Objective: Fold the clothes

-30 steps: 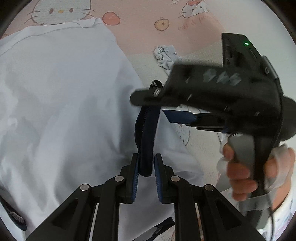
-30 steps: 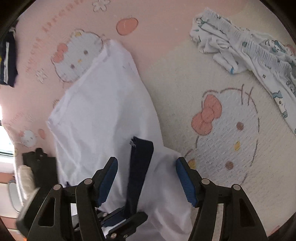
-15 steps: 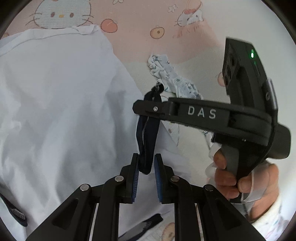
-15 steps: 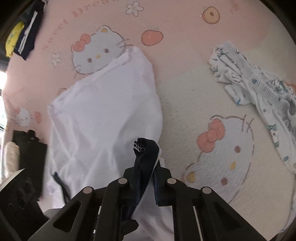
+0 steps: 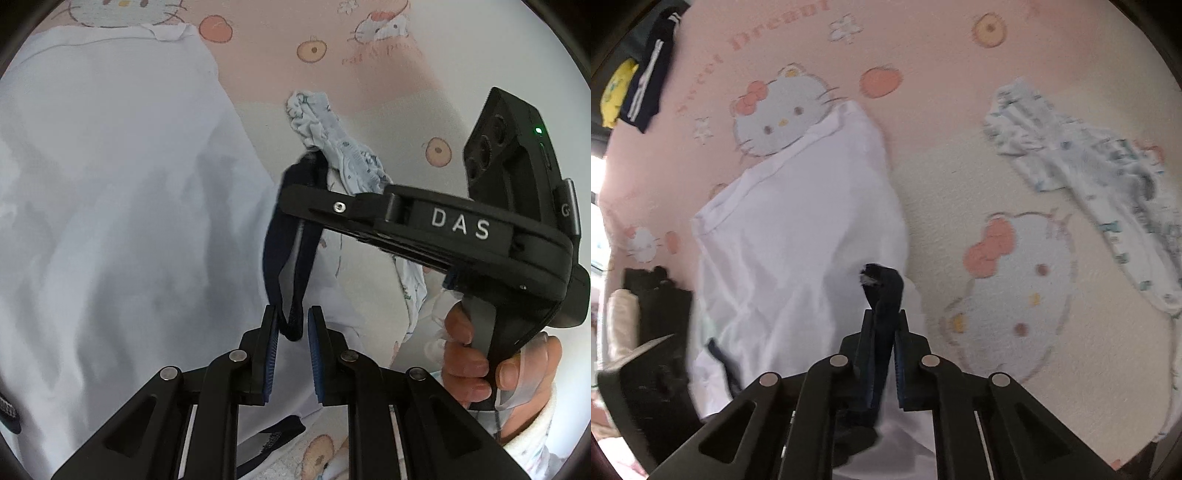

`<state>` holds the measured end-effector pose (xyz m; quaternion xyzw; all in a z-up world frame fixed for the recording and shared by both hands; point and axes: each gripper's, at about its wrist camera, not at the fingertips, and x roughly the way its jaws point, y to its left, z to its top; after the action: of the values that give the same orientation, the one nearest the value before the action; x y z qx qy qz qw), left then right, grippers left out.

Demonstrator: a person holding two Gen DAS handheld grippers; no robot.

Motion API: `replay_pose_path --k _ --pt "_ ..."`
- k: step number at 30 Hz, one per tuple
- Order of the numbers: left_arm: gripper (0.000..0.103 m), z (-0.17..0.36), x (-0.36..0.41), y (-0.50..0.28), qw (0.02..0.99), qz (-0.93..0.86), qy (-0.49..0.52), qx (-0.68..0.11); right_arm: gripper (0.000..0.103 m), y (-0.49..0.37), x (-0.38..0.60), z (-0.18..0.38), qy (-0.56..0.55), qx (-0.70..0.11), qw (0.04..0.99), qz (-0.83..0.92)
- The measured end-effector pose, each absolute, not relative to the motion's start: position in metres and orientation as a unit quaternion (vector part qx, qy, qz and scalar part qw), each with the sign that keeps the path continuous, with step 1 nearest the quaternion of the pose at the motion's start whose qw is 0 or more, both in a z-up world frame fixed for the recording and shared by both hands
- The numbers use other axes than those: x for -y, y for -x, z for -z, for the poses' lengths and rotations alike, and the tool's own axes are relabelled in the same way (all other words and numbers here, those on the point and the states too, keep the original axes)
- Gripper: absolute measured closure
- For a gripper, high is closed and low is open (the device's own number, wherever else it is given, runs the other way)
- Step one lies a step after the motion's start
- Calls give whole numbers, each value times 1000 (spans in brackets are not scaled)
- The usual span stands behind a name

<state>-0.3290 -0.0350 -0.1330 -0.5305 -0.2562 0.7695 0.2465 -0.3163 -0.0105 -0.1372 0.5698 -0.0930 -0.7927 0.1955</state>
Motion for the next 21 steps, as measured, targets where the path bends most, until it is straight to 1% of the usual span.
replay_pose_path --k 2,8,15,18,21 --pt "96 128 40 328 245 -776 523 254 97 316 15 136 -569 100 218 786" --pt "97 122 69 328 222 -786 512 268 97 324 50 144 -579 121 278 756" --pt "97 137 95 323 186 -784 535 255 97 314 66 164 -614 88 277 734" --pt "97 141 98 320 188 -776 543 260 97 312 74 166 -611 60 274 741" --pt "97 141 101 320 188 -770 541 281 97 312 72 161 -603 62 285 743"
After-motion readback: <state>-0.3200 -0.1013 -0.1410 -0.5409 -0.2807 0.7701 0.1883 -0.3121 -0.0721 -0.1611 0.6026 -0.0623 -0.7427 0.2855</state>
